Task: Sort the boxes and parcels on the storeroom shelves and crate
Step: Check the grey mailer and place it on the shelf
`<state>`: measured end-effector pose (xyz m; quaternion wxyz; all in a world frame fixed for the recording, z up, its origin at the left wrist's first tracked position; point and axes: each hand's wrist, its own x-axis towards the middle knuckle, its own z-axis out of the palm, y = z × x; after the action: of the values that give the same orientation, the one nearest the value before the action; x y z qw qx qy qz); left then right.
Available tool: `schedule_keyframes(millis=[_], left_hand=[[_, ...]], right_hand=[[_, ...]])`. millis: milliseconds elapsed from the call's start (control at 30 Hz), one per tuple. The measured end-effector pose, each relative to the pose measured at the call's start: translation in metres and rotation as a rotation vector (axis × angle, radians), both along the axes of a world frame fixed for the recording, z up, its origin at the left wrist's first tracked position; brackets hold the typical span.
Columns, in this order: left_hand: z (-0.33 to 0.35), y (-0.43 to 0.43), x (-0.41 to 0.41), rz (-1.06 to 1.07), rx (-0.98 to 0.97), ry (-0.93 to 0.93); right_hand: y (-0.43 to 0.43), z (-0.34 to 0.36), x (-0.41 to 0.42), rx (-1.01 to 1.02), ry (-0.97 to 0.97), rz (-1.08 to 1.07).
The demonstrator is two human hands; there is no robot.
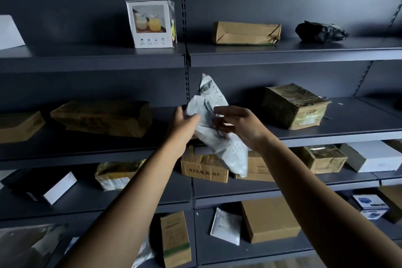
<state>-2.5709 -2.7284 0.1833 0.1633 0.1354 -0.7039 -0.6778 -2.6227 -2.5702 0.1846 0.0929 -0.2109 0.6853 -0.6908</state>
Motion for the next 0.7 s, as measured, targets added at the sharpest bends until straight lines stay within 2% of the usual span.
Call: schedule_keyframes(millis=[67, 133, 200, 233, 300, 367, 400, 433, 533, 600, 700], left_hand=[[-0.01, -0.012, -0.007, 0.081, 0.144, -0.033], [-0.021, -0.025, -0.014, 0.121, 0.258, -0.062], [-0.027, -0.034, -0.016, 0.106, 0.384, -0.086], [-0.027, -0.035, -0.015, 0.097, 0.445, -0.101], [-0.027, -0.036, -0.014, 0.098, 0.555, -0.115], [-0.028, -0.037, -0.013, 0.093, 0.596, -0.119], [-0.031, -0.038, -0.012, 0.085, 0.574, -0.136], [-0.037, -0.039, -0.012, 0.084, 0.523, -0.166], [-0.053, -0.044, -0.016, 0.126, 0.16, -0.328], [-0.057, -0.045, -0.015, 0.117, -0.039, -0.43], [-0.051, -0.038, -0.015, 0.075, -0.054, -0.356]], right_hand=[[0.003, -0.009, -0.008, 0.1, 0.154, -0.181], [0.012, -0.022, -0.02, 0.288, 0.379, -0.394], [0.022, -0.037, -0.031, 0.443, 0.447, -0.538], [0.027, -0.043, -0.034, 0.492, 0.366, -0.561], [0.032, -0.047, -0.035, 0.488, 0.037, -0.497], [0.034, -0.047, -0.027, 0.311, -0.325, -0.33], [0.034, -0.046, -0.023, 0.215, -0.395, -0.268], [0.034, -0.046, -0.02, 0.155, -0.366, -0.228], [0.037, -0.052, -0.023, 0.066, -0.109, -0.238], [0.039, -0.051, -0.024, 0.097, 0.02, -0.242], [0.039, -0.051, -0.022, 0.137, 0.104, -0.206]])
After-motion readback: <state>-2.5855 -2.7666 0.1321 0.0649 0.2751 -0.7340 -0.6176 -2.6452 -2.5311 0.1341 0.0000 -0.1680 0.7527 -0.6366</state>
